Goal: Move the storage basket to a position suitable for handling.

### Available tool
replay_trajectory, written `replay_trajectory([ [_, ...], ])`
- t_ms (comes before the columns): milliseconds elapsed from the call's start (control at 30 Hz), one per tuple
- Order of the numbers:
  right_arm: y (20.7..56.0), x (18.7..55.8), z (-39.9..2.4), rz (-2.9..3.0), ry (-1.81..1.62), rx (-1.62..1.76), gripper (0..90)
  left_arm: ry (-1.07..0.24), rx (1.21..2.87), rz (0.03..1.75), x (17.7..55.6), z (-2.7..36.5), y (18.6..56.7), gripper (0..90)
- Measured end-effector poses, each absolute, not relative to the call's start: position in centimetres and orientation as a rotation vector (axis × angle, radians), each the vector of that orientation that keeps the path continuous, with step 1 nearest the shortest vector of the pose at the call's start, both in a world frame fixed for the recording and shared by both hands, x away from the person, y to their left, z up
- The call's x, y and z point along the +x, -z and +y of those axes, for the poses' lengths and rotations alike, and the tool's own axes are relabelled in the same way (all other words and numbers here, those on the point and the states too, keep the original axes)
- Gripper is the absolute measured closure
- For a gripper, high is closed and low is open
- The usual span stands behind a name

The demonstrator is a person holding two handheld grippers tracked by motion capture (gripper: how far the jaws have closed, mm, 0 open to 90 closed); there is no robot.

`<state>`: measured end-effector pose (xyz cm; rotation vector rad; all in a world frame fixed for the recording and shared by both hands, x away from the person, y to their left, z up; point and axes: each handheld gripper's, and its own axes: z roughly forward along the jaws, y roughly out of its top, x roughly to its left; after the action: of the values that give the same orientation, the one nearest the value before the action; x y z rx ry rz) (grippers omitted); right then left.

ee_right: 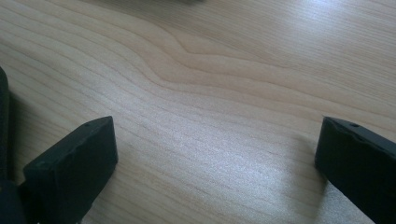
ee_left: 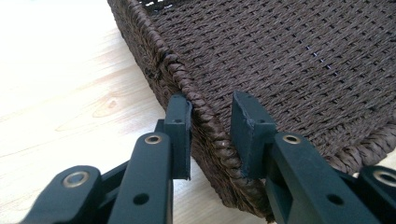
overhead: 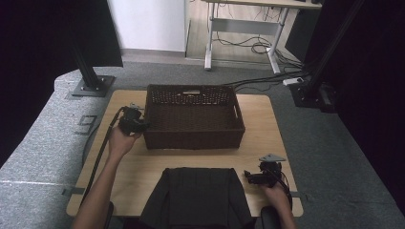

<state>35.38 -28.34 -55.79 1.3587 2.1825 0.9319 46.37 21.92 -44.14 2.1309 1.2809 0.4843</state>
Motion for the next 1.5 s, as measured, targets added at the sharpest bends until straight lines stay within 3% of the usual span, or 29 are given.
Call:
replay_trajectory([
  [1333,55.8,35.2,-28.4,2.185,-0.93,1.362,0.0,-0.465,2.159,1.198,39.5,21.0,44.3,68.7],
  [1433,55.8,35.2,-28.4,2.185,-0.93,1.361,0.0,-0.473,2.164,1.156,39.5,21.2,44.3,65.2],
  [1467,55.8,35.2,-28.4,2.184,-0.931,1.363,0.0,-0.461,2.163,1.141,39.5,21.3,44.3,60.7],
  [1500,55.8,35.2,-28.4,2.184,-0.931,1.363,0.0,-0.455,2.165,1.124,39.4,21.3,44.1,48.0],
])
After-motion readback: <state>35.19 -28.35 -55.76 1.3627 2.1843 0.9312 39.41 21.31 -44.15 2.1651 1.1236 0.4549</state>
